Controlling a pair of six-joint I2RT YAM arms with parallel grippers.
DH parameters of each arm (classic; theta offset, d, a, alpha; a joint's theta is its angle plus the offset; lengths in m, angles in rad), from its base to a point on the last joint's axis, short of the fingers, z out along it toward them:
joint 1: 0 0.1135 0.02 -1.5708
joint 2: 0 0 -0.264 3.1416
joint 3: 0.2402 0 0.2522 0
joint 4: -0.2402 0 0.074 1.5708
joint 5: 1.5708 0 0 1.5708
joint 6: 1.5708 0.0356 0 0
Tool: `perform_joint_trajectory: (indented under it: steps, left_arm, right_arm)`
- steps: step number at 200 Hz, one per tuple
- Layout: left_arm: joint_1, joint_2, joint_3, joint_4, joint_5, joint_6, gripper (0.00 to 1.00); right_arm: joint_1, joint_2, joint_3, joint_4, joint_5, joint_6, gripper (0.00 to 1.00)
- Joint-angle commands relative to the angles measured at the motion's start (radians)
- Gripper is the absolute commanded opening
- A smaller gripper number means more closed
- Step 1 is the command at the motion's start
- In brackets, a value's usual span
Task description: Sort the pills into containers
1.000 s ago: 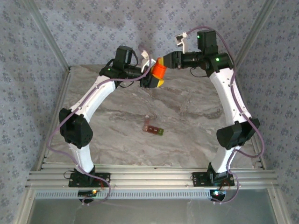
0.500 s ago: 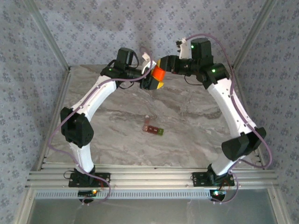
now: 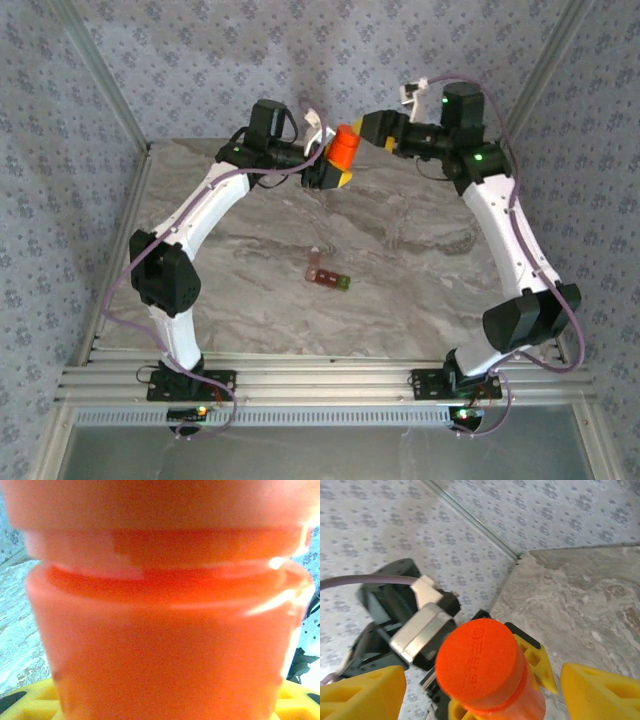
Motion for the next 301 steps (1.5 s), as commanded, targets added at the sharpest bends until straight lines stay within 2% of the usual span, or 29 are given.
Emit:
perform_joint_trajectory:
  steps: [1,32,99,192,225,273,301]
  left_arm:
    - [-0.001,-0.031,0.031,0.034,0.029,-0.004,0.00]
    - [-0.002,-0.034,0.034,0.020,0.046,0.000,0.00]
    - [-0.004,-0.037,0.038,0.014,0.069,-0.012,0.00]
    - [-0.005,-0.050,0.036,0.016,0.072,-0.017,0.00]
    - [-0.006,-0.054,0.033,0.017,0.068,-0.018,0.00]
    - [-0.005,-0.056,0.028,0.016,0.065,-0.017,0.00]
    - [-0.006,-0.054,0.030,0.020,0.059,-0.017,0.00]
  right_arm:
    - [-0.059,-0.035,-0.026,0.123,-0.231,-0.002,0.83]
    - [-0.109,0.006,-0.019,0.167,-0.291,-0.020,0.82]
    - [-0.038,0.133,0.138,0.071,-0.300,-0.101,0.81]
    - [0.022,0.169,0.149,0.005,-0.295,-0.150,0.75]
    - [0.029,0.165,0.135,0.005,-0.292,-0.153,0.67]
    - [0.033,0.161,0.118,0.005,-0.286,-0.149,0.48]
    - [0.051,0.139,0.093,-0.036,-0.228,-0.171,0.46]
